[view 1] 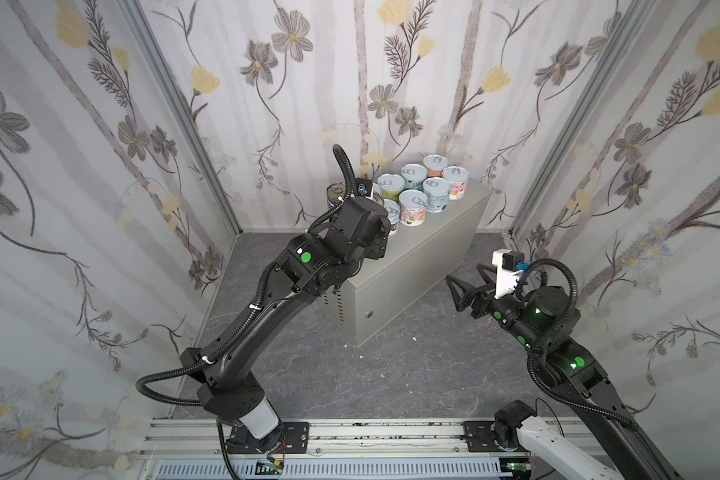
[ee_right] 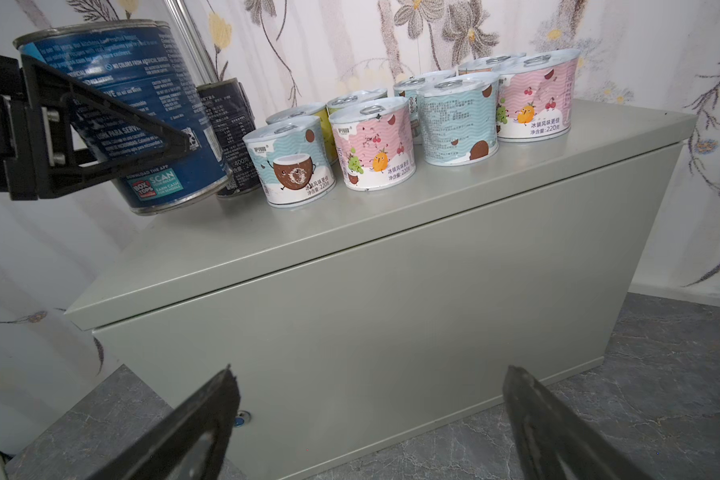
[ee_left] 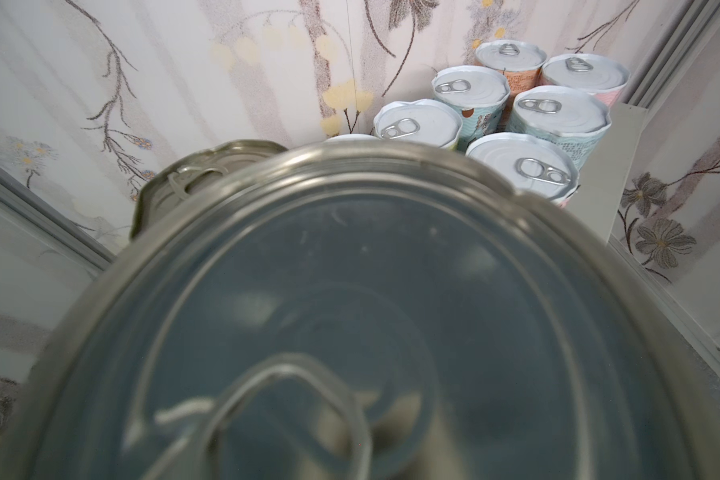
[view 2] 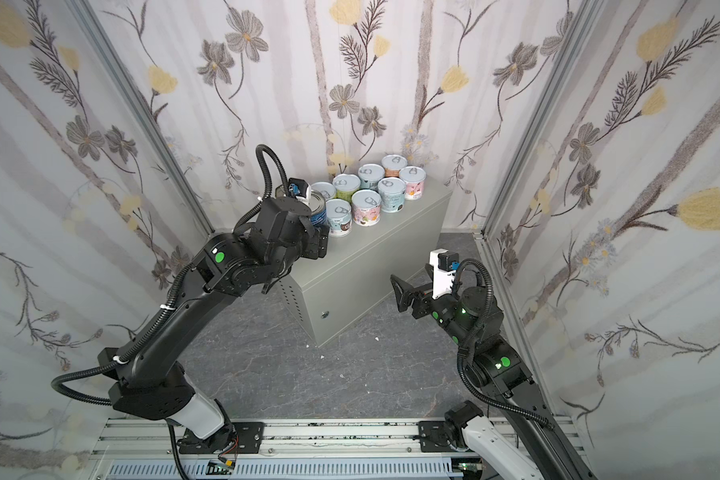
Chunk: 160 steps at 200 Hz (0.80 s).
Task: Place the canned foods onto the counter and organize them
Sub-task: 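Move the can over the cabinet top in front of the blue tomato can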
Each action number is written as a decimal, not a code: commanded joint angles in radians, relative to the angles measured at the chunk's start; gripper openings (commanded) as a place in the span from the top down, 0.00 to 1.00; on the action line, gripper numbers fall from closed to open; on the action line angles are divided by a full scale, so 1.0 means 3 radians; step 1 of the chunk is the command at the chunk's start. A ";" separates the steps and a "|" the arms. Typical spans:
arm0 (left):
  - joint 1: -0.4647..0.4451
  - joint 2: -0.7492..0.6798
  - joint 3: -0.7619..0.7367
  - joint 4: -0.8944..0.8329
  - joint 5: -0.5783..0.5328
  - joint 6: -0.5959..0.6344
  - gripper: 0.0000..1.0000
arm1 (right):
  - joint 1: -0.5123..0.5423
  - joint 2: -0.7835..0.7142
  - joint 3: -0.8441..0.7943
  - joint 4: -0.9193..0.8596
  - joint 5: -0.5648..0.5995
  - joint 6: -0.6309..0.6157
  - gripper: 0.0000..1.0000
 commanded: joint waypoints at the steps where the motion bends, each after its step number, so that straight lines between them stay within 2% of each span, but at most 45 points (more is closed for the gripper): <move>1: 0.0012 0.0010 -0.0004 0.0358 -0.0106 -0.0061 0.37 | 0.0001 0.0015 -0.0005 0.0110 -0.0007 -0.0031 0.00; 61: 0.0063 0.0072 -0.0102 0.0379 -0.0151 -0.0064 0.34 | 0.0007 0.0010 -0.0010 0.0114 -0.0027 -0.0038 0.00; 160: 0.0078 0.0058 -0.0244 0.0445 -0.0187 -0.0115 0.14 | 0.0006 -0.0026 -0.0010 0.0131 -0.0135 -0.0011 0.00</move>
